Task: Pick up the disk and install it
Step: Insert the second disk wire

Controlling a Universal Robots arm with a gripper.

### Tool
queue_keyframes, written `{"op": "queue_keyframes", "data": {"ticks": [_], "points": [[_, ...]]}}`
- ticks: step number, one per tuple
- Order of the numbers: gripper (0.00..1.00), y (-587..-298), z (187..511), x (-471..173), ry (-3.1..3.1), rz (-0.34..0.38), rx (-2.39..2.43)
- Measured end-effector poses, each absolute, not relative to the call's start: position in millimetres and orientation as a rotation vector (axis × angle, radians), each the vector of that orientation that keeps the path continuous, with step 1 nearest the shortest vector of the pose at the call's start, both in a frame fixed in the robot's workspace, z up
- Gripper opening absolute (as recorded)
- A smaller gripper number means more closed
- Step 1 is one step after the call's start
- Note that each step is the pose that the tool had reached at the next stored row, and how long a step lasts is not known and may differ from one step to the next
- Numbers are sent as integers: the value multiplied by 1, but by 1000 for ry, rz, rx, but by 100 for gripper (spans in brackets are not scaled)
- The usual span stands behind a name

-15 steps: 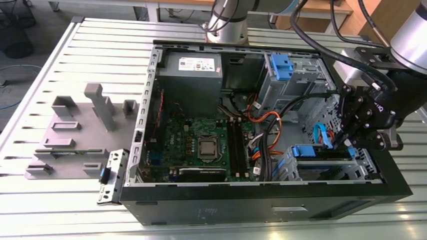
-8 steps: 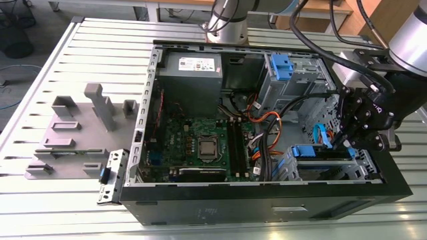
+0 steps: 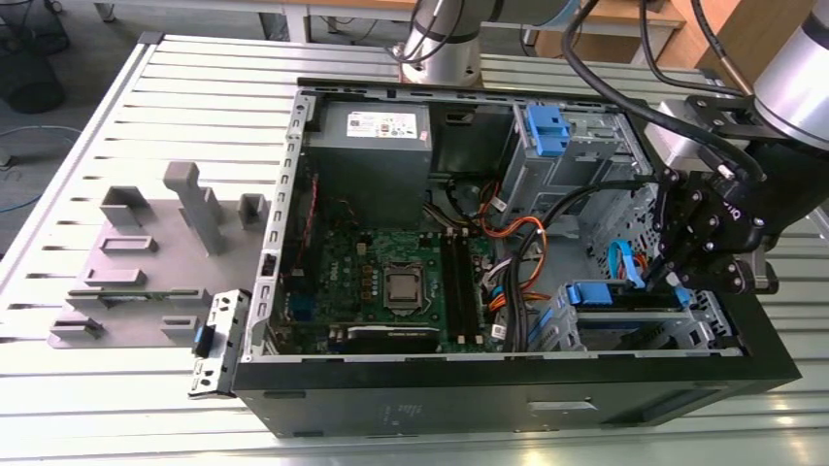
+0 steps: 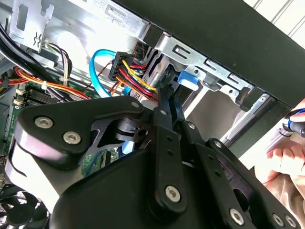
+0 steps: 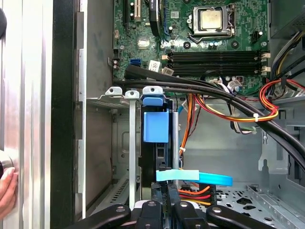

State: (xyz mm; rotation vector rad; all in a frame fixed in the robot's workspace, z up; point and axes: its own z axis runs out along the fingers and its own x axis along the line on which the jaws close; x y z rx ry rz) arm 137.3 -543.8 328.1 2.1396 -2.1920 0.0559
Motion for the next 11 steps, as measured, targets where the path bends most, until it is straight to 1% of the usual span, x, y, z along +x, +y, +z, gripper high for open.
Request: {"op": "queue_keyframes", "data": {"ticks": [6,7,11], "points": [[17,-544,328,137,-2192,55,2140],[24,-544,328,137,-2192,55,2140],[24,-544,331,137,-2192,56,2140]]}}
